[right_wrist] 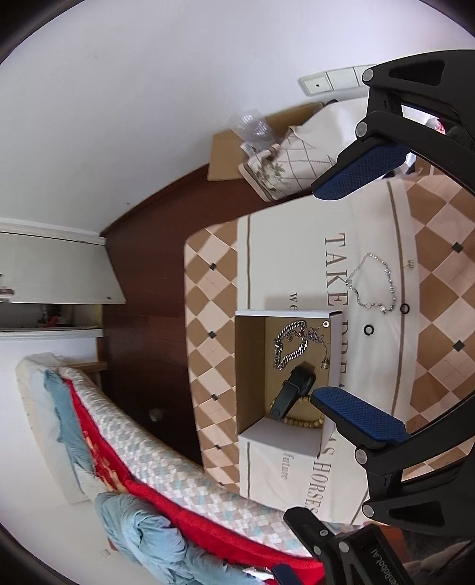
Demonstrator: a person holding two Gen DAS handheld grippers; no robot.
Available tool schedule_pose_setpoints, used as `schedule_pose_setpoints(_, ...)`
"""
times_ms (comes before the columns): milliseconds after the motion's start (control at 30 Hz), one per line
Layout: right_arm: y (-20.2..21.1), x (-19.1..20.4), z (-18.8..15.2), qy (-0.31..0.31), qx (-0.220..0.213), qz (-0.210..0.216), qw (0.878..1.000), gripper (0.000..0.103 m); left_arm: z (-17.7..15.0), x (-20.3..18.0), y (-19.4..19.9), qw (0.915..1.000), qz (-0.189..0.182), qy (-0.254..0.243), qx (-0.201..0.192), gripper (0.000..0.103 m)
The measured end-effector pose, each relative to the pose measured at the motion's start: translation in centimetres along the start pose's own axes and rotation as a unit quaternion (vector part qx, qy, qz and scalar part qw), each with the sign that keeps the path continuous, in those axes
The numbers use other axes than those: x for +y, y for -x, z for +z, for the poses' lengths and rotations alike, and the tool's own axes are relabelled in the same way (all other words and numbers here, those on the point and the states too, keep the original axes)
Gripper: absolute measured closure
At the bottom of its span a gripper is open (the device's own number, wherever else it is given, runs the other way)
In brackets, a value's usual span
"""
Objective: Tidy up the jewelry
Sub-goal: 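Withdraw both tools up from the box, then grasp the tiny silver charm with the right tool while the left grasps a black ring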
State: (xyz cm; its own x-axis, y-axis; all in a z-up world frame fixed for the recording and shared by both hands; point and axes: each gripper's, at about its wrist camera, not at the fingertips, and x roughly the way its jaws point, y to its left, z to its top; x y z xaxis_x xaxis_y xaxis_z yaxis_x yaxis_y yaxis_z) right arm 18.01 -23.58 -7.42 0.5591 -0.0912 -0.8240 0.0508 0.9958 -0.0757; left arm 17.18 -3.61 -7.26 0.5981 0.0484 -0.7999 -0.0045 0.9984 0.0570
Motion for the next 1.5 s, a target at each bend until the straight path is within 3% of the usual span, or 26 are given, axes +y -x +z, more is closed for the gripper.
schedule_pose_setpoints(500,11.1,-1.4,-2.7,-0.009,-0.072,0.013,0.997,0.000,-2.2,0.3,9.7,0.9978,-0.009,0.018,-0.064,0.001)
schedule_pose_setpoints(1000,15.4,-2.1,-4.2,-0.010,-0.102,0.015,0.995,0.000,-3.5,-0.1,13.2,0.9960,-0.012,0.036,-0.082,0.001)
schedule_pose_setpoints(1167,13.3,-3.7,-4.1,-0.038,-0.086,0.042,0.995,0.000,-3.5,-0.3,11.9,0.9956,0.010,0.040,-0.084,0.001)
schedule_pose_setpoints(1333,7.6,-7.4,-5.3,-0.082,-0.045,0.022,0.995,0.001,-4.0,-0.2,8.7,0.9940,0.045,0.052,-0.085,0.001)
schedule_pose_setpoints(1367,6.5,-7.9,-5.6,-0.085,-0.037,0.022,0.995,0.010,-4.1,-0.2,7.7,0.9944,0.051,0.052,-0.077,0.001)
schedule_pose_setpoints(1400,4.7,-8.5,-6.1,-0.090,-0.015,0.017,0.996,0.027,-4.3,-0.2,7.0,0.9949,0.052,0.051,-0.070,0.001)
schedule_pose_setpoints(1433,3.1,-9.0,-6.5,-0.094,0.004,0.017,0.995,0.035,-4.5,-0.3,5.6,0.9955,0.057,0.049,-0.058,0.001)
schedule_pose_setpoints(1500,-0.1,-9.9,-7.5,-0.108,0.035,0.034,0.993,0.040,-4.9,-0.4,3.5,0.9962,0.065,0.045,-0.037,0.001)
